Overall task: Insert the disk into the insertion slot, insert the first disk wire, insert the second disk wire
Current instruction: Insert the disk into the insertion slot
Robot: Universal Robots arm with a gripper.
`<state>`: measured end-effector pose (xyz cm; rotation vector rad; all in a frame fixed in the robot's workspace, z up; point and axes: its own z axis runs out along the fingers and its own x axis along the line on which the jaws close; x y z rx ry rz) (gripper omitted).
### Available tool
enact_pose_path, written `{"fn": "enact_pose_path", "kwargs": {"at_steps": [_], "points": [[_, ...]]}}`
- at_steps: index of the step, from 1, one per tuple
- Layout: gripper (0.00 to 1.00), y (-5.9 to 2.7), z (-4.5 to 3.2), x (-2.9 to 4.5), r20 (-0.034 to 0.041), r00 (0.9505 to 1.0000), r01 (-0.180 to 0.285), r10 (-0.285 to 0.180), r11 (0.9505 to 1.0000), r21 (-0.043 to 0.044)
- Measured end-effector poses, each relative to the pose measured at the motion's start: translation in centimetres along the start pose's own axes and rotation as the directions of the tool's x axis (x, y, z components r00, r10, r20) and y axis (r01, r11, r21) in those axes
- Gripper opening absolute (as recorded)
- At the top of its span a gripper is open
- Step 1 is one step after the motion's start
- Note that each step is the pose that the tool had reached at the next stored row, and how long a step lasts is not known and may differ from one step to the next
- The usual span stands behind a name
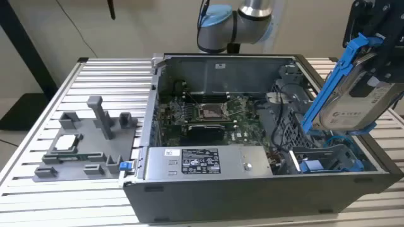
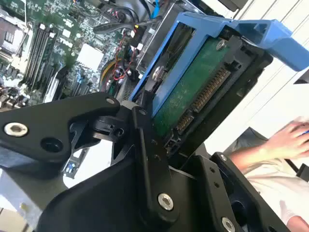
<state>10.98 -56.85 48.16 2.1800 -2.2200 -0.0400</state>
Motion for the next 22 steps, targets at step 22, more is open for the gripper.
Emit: {"fn": "enact_pose_path", "kwargs": {"at_steps": [22], "points": [[0.00, -0.04, 1.00, 0.00, 0.0000, 1.0000, 0.000, 0.000, 1.0000, 0.0000]]}}
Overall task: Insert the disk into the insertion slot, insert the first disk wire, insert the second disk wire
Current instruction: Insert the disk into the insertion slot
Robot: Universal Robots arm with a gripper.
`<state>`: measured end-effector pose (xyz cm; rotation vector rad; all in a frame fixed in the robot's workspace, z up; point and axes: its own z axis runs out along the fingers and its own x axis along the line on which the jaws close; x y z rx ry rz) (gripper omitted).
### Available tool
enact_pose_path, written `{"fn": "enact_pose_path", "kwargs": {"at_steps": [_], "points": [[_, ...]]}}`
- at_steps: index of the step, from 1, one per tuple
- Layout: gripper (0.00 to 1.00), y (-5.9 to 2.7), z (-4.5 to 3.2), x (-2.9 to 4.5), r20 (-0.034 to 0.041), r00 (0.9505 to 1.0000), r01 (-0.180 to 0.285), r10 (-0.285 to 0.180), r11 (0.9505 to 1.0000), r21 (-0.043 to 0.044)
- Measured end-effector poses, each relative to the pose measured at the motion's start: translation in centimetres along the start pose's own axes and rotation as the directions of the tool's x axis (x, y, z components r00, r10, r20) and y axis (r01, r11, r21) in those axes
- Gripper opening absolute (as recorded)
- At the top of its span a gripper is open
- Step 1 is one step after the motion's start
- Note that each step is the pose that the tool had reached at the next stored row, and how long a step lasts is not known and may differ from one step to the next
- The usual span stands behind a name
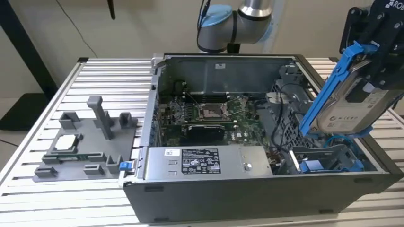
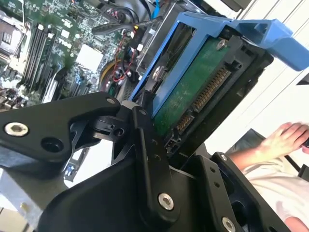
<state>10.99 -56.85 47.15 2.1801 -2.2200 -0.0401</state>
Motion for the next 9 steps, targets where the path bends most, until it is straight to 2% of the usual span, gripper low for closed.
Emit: {"fn": "enact_pose_path", "kwargs": {"at_steps": [9], "points": [[0.00, -0.04, 1.00, 0.08, -0.0001, 1.0000, -0.001, 0.001, 1.0000, 0.0000]]}}
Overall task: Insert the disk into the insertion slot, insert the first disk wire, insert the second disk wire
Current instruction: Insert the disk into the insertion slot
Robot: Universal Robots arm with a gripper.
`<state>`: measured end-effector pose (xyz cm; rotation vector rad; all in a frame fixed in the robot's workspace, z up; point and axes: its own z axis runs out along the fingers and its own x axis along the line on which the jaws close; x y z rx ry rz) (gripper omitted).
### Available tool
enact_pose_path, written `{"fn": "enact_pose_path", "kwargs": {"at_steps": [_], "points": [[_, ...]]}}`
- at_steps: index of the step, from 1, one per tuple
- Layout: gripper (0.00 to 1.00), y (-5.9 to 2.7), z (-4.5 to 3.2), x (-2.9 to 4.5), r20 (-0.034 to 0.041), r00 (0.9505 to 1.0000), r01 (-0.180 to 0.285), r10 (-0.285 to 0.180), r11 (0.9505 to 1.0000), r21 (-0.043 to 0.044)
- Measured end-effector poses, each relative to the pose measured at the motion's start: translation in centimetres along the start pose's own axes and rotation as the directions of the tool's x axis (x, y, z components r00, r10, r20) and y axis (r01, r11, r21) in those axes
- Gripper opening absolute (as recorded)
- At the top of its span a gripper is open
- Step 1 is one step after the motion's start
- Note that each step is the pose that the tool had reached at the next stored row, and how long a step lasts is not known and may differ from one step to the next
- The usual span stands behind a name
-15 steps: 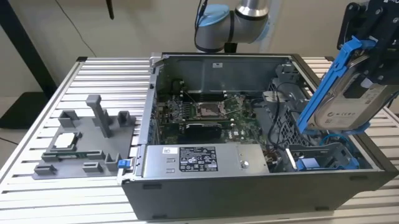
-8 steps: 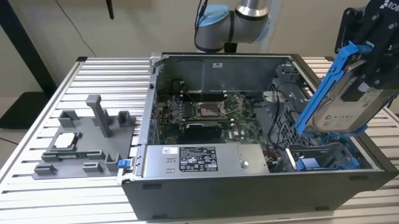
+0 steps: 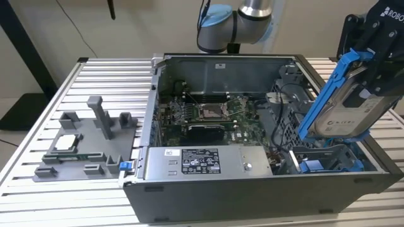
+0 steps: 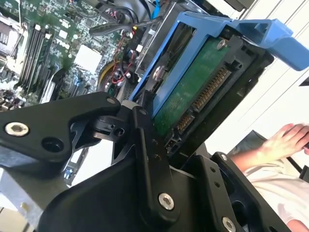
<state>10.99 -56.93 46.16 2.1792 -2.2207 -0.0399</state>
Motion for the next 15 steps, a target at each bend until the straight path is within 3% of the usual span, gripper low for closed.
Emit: {"fn": "enact_pose_path", "kwargs": {"at_steps": [15], "points": [[0.00, -0.07, 1.66, 0.00, 0.0001, 1.0000, 0.000, 0.000, 1.0000, 0.0000]]}}
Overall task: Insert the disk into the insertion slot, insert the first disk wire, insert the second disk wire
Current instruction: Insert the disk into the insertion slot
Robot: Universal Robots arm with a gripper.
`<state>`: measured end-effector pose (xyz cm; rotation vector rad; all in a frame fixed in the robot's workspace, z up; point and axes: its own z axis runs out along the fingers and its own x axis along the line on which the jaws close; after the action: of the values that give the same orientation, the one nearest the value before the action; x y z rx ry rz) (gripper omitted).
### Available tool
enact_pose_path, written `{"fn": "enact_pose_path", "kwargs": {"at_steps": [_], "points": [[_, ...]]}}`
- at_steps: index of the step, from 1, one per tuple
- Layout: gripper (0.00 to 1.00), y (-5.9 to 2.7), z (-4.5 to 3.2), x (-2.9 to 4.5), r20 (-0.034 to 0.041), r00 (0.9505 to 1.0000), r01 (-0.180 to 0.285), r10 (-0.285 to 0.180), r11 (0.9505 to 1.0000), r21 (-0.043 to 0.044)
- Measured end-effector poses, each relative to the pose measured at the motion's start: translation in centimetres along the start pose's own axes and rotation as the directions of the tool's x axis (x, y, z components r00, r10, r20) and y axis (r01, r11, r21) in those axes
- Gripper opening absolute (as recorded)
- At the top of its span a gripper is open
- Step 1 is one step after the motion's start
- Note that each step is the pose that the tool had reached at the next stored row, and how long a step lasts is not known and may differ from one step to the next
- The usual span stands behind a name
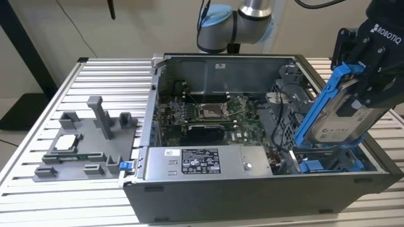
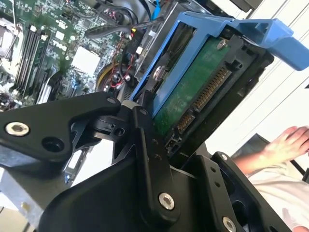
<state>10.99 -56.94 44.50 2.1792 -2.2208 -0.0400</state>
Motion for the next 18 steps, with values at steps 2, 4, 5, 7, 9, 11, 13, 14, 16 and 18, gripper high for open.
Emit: {"fn": "enact_pose_path", "kwargs": {"at_steps": [2, 4, 5, 7, 9, 11, 13, 14, 16, 18], "points": [[0.00, 0.00, 0.07, 0.00, 0.0000, 1.0000, 0.000, 0.000, 1.0000, 0.0000], [0.00, 0.00, 0.07, 0.00, -0.0001, 1.0000, 0.000, 0.000, 1.0000, 0.0001], [0.00, 0.00, 0.07, 0.00, -0.0001, 1.0000, 0.000, 0.000, 1.0000, 0.0001], [0.00, 0.00, 0.08, 0.00, 0.0000, 1.0000, 0.000, 0.000, 1.0000, 0.0001], [0.00, 0.00, 0.08, 0.00, 0.0000, 1.0000, 0.000, 0.000, 1.0000, 0.0002], [0.00, 0.00, 0.08, 0.00, 0.0001, 1.0000, 0.000, 0.000, 1.0000, 0.0003], [0.00, -0.01, 0.15, 0.00, 0.0009, 1.0000, 0.000, 0.000, 1.0000, 0.0002], [0.00, -0.05, 0.18, 0.01, 0.0013, 1.0000, 0.000, 0.000, 1.0000, 0.0002], [0.00, -0.16, 0.29, 0.03, 0.0019, 1.0000, 0.000, 0.000, 1.0000, -0.0003], [0.00, -0.19, 0.47, 0.10, 0.0022, 1.0000, 0.000, 0.000, 1.0000, -0.0004]]}}
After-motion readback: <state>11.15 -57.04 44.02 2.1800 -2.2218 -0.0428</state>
